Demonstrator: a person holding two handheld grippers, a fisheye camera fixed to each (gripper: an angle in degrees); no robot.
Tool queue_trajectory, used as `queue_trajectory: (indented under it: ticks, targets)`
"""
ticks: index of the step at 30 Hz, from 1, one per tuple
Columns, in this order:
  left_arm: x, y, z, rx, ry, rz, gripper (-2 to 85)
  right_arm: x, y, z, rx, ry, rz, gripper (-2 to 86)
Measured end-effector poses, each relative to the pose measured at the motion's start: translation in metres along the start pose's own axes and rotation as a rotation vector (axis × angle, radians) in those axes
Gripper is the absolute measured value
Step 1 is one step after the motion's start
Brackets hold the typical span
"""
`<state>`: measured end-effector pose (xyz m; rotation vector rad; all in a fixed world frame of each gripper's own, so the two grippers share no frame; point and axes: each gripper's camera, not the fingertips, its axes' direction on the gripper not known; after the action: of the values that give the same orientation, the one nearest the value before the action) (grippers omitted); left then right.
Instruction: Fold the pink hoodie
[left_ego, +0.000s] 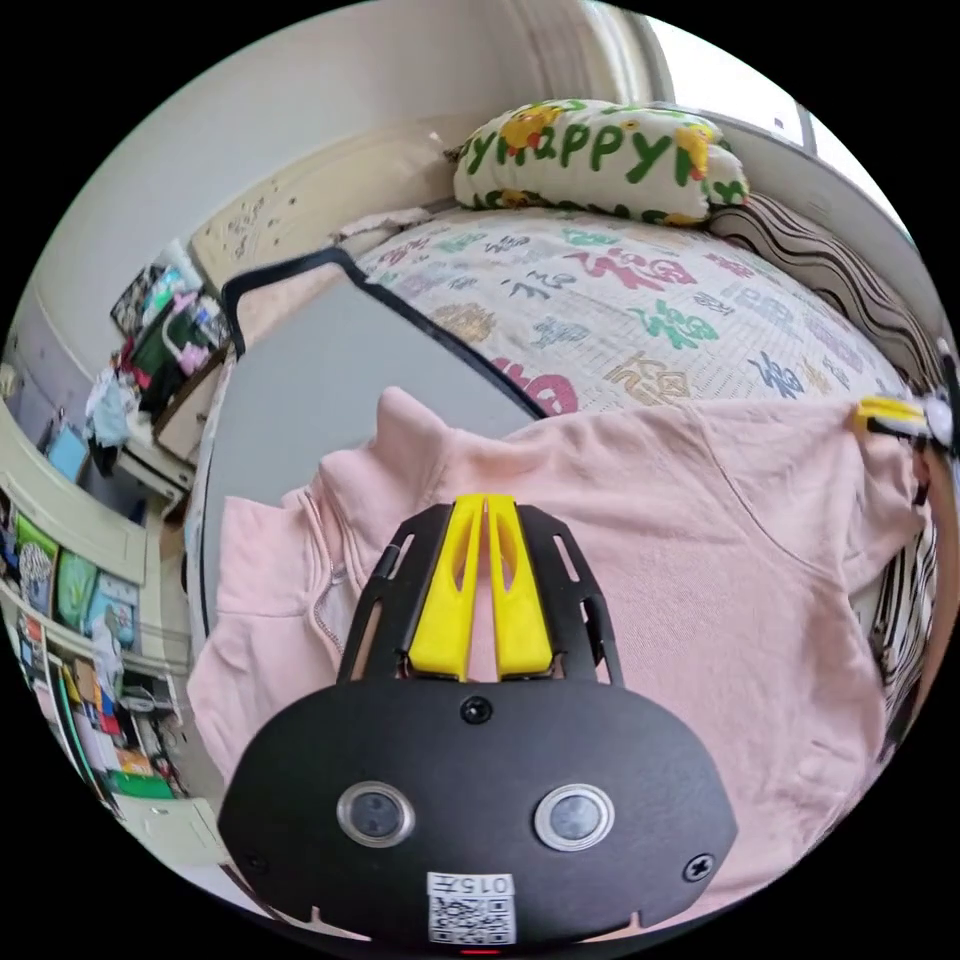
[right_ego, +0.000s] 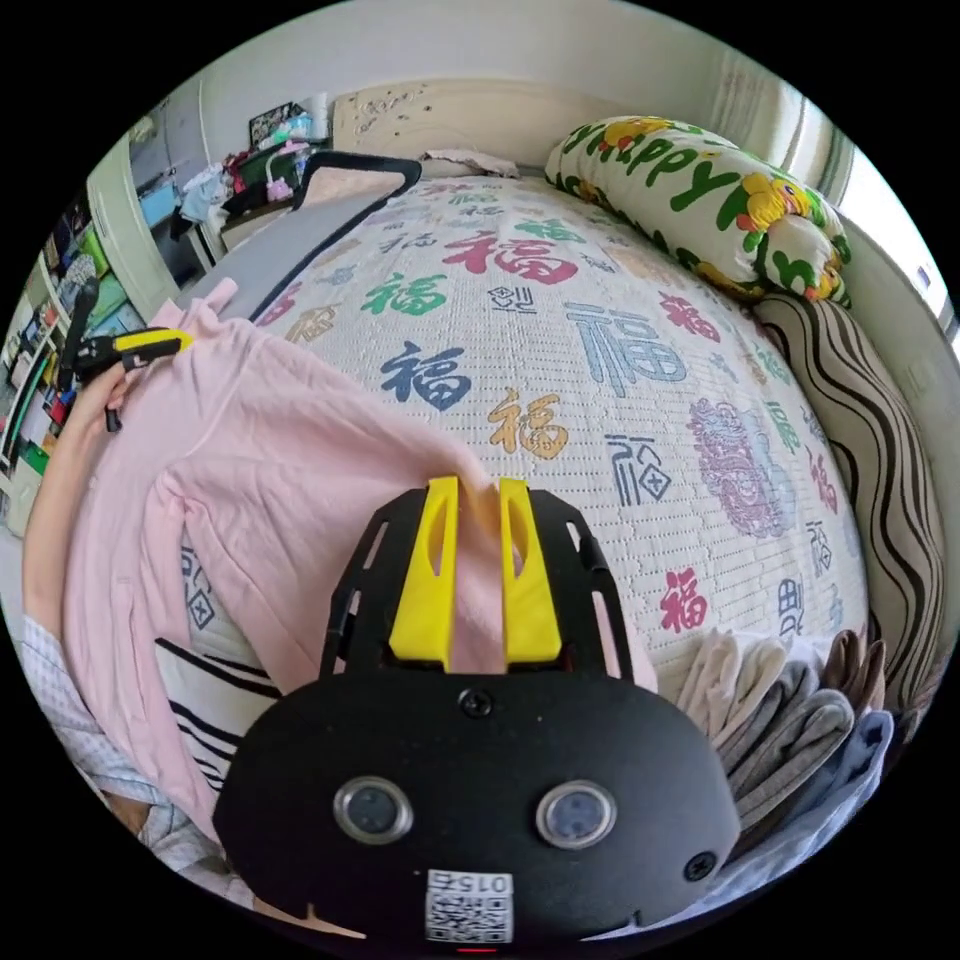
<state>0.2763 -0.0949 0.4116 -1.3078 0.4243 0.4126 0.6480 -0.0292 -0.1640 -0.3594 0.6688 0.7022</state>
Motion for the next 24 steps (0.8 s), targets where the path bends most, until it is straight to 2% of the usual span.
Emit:
queue_trajectory:
  ticks: [3,8,15,18,20,24]
  targets:
    - [0.024,0.021,-0.026,0.079,0.028,0.102,-0.2,0.035,0.017,-0.035,0.025,-0.034,0.098,9.0]
    - [0.061,0.089,-0.081,0.185,0.282,0.216,-0.2,0.084,0.063,-0.089,-0.038,0.032,0.207,11.4]
    - [0.039,0.201,-0.124,0.191,0.547,0.146,-0.3,0.129,0.119,-0.079,-0.237,-0.154,0.316,11.0]
    - [0.014,0.262,-0.146,0.199,0.485,0.053,-0.4,0.129,0.127,-0.066,-0.241,-0.126,0.331,8.8]
    - [-0.003,0.315,-0.170,0.217,0.370,-0.028,-0.6,0.121,0.125,-0.063,-0.238,-0.051,0.320,8.2]
    - [-0.025,0.392,-0.199,0.231,0.252,-0.180,-0.7,0.099,0.121,-0.062,-0.266,0.106,0.256,8.7]
